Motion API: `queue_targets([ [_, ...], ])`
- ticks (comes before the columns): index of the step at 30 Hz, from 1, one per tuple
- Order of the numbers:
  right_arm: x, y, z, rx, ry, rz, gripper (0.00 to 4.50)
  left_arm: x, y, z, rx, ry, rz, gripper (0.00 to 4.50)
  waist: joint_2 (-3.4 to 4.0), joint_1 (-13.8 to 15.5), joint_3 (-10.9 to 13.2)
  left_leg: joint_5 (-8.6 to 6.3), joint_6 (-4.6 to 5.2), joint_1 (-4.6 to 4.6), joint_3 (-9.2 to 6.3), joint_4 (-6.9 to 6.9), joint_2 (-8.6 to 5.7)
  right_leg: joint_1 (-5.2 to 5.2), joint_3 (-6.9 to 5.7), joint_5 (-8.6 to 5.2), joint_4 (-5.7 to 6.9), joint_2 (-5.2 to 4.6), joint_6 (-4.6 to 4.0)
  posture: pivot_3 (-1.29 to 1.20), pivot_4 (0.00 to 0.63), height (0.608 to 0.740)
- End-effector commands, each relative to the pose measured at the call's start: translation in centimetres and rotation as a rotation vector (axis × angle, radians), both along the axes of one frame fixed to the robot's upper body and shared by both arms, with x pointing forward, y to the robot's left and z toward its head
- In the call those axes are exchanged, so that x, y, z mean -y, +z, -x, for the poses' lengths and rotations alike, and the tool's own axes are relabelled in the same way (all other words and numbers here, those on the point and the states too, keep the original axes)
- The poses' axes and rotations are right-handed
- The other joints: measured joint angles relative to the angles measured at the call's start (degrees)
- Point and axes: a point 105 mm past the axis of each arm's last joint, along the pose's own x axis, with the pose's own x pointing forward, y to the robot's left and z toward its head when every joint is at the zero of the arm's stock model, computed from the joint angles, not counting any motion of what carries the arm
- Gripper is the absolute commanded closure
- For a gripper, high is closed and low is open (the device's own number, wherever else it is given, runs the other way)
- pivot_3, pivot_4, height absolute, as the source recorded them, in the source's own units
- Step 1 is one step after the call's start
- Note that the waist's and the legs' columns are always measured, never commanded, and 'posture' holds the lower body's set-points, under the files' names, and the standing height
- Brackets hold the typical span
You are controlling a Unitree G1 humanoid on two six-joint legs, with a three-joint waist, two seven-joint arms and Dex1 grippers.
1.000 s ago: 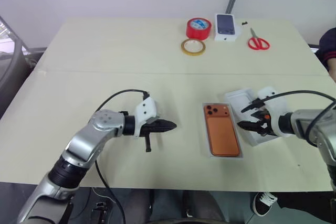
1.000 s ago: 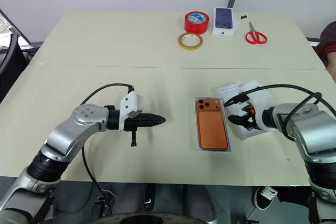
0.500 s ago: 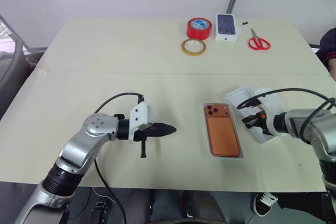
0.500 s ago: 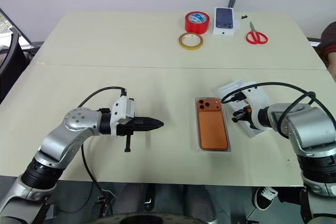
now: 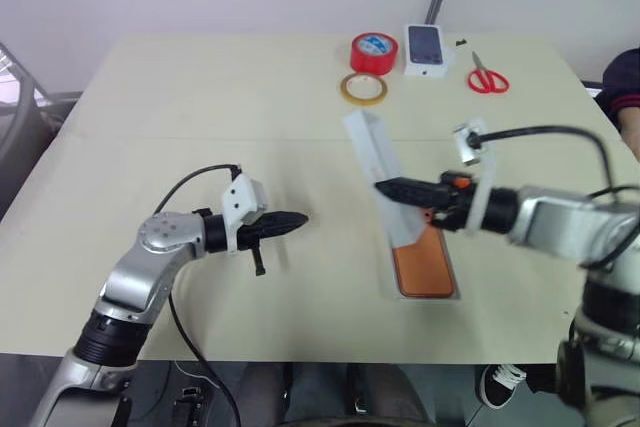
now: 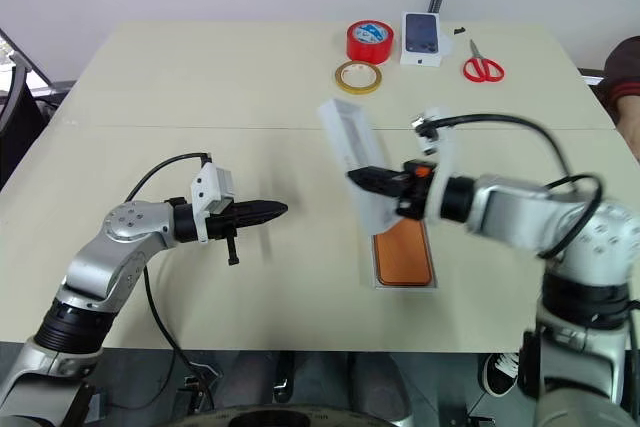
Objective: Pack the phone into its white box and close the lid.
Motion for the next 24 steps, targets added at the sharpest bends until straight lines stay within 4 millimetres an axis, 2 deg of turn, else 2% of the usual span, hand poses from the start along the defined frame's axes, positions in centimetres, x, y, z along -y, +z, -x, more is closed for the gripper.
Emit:
queue_targets([
  [1, -2.4, 0.1, 1.1, -0.101, -0.102, -0.155, 4.44, -0.1, 1.9, -0.5, 0.084, 0.012, 0.027, 4.50, 0.05, -0.1, 0.0, 0.00, 0.00, 0.00, -0.01, 0.02, 0.00, -0.02, 0.00, 0.00, 0.04, 0.01, 0.00, 0.00, 0.150, 0.740],
  [5, -2.7, -2.8, 1.9, -0.285, -0.233, -0.179, 4.44, 0.2, 2.0, -0.6, 0.095, 0.011, 0.027, 4.50, 0.04, 0.2, 0.0, 0.00, -0.01, 0.00, -0.02, 0.00, 0.00, -0.04, 0.02, 0.00, 0.05, 0.02, 0.01, 0.00, 0.150, 0.740],
  [8, -1.2, -5.2, 2.3, -0.336, -0.272, -0.076, 4.44, 1.1, 1.9, -0.5, 0.099, -0.007, 0.030, 4.50, 0.07, 0.3, 0.0, 0.00, -0.01, 0.01, 0.00, 0.01, -0.01, -0.03, 0.03, 0.00, 0.04, 0.00, 0.01, 0.00, 0.150, 0.740],
  [9, -0.7, -5.3, 2.2, -0.330, -0.275, -0.056, 3.81, 1.4, 1.9, -0.5, 0.100, -0.015, 0.028, 4.50, 0.06, 0.3, 0.0, 0.00, -0.01, 0.04, 0.01, 0.02, -0.02, 0.00, 0.05, 0.00, 0.04, 0.00, 0.00, 0.00, 0.150, 0.740],
  [10, -0.2, -5.2, 2.0, -0.308, -0.270, -0.033, 3.58, 1.9, 1.8, -0.4, 0.099, -0.028, 0.027, 4.50, 0.04, 0.3, 0.0, 0.00, -0.01, 0.08, 0.01, 0.02, -0.02, 0.03, 0.04, 0.00, 0.04, 0.00, 0.00, 0.00, 0.150, 0.740],
  [15, 3.1, -1.9, 0.7, -0.082, -0.137, 0.192, 1.07, 5.1, 1.0, 0.0, 0.066, -0.116, 0.019, 4.50, 0.15, 0.4, 0.0, -0.01, 0.01, 0.12, 0.06, 0.02, -0.04, 0.08, 0.08, -0.01, 0.01, 0.02, 0.00, 0.00, 0.150, 0.740],
  [20, 6.3, 0.5, -0.4, 0.000, -0.146, 0.385, 1.07, 8.6, 0.6, 0.2, 0.066, -0.197, 0.003, 4.50, 0.15, 0.5, 0.0, -0.02, 0.03, 0.08, -0.02, -0.06, 0.04, 0.03, 0.07, -0.01, -0.02, 0.15, -0.01, 0.00, 0.150, 0.740],
  [23, 8.2, 0.7, -1.3, 0.059, -0.206, 0.506, 1.07, 10.8, 0.5, 0.0, 0.068, -0.222, -0.009, 4.50, 0.15, 0.6, 0.0, -0.02, 0.03, 0.06, 0.01, -0.05, 0.01, 0.03, 0.08, -0.01, -0.03, 0.12, -0.01, 0.00, 0.150, 0.740],
  [24, 9.0, 0.7, -1.6, 0.077, -0.232, 0.549, 1.29, 11.5, 0.5, -0.1, 0.063, -0.230, -0.009, 4.50, 0.13, 0.6, 0.0, -0.02, 0.03, 0.05, 0.01, 0.00, 0.00, 0.05, 0.08, -0.01, -0.03, 0.10, -0.01, 0.00, 0.150, 0.740],
])
